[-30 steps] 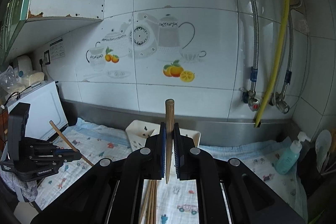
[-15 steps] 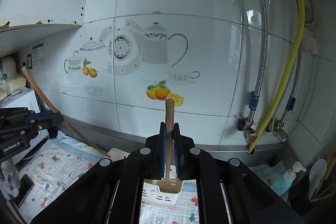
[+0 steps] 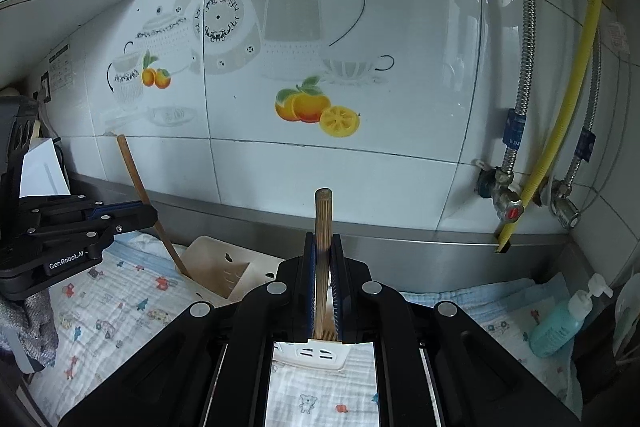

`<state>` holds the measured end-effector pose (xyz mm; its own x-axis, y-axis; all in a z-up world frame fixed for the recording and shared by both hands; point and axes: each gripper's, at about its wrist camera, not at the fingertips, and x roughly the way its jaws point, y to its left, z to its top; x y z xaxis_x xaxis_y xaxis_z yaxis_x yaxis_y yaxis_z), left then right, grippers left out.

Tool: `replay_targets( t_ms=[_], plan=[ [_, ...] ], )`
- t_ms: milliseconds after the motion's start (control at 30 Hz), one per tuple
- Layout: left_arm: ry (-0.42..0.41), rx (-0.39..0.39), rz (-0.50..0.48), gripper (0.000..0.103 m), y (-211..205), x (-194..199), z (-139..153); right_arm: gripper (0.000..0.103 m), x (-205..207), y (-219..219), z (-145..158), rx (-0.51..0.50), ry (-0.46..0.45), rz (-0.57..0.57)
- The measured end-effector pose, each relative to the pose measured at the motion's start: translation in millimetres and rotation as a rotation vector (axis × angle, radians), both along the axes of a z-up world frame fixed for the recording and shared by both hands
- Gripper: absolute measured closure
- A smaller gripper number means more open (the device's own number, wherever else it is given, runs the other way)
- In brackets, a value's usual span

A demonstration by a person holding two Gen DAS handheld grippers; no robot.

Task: Organize utensils
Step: 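Lower each chopstick into the white holder and open both tools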

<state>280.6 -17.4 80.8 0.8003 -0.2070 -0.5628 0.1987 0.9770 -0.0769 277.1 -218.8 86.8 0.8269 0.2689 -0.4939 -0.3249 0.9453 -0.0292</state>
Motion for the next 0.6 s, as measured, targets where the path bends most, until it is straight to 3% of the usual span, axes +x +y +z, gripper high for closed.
replay_targets(
  t_ms=[233,300,600],
  plan=[
    [-0.005,-0.022,0.002,0.095,5.6,-3.2,-1.2,0.093,-5.5,-6.5,0.0,0.008,0.002,-0.012],
    [-0.014,-0.032,0.006,0.095,8.0,-8.5,3.7,0.082,-11.6,-10.5,4.3,0.013,-0.011,-0.019],
    [-0.079,-0.048,0.000,0.094,23.6,-63.3,22.3,0.077,-68.4,-25.1,15.9,0.043,-0.058,-0.013]
  ],
)
